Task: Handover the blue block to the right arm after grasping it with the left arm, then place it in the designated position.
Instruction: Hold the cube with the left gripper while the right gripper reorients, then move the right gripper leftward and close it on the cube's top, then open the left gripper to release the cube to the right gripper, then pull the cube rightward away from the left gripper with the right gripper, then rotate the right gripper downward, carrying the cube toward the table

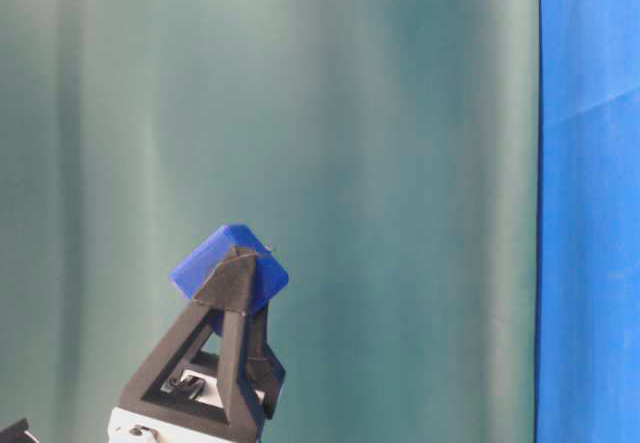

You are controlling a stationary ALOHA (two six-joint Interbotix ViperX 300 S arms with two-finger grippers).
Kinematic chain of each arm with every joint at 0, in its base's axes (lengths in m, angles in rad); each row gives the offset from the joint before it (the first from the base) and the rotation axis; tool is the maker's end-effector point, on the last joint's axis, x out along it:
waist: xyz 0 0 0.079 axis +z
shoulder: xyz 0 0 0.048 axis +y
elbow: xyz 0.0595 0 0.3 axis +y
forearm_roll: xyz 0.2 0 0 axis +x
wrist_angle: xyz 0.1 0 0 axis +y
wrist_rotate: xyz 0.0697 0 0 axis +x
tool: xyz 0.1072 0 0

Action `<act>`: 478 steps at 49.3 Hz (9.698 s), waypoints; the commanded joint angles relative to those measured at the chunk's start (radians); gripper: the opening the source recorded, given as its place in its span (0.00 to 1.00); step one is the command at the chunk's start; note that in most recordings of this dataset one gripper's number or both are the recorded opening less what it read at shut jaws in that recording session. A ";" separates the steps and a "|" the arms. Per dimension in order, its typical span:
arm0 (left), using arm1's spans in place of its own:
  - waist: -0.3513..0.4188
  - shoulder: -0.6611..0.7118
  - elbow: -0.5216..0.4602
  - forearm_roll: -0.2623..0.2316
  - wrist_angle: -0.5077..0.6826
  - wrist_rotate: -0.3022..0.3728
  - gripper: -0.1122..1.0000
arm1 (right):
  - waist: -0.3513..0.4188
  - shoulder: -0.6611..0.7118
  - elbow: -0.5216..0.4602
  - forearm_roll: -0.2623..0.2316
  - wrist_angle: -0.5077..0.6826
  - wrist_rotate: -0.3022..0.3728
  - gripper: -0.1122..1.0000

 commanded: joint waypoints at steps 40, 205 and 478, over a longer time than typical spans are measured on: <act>-0.003 -0.020 -0.012 -0.002 -0.015 -0.002 0.54 | 0.028 0.005 -0.026 -0.130 -0.026 -0.025 0.96; -0.011 -0.015 -0.017 -0.002 -0.002 -0.003 0.54 | -0.021 0.690 -0.630 -0.206 -0.025 -0.097 0.96; -0.012 -0.017 -0.028 -0.005 0.008 -0.064 0.94 | 0.020 0.276 -0.377 0.061 0.350 1.074 0.46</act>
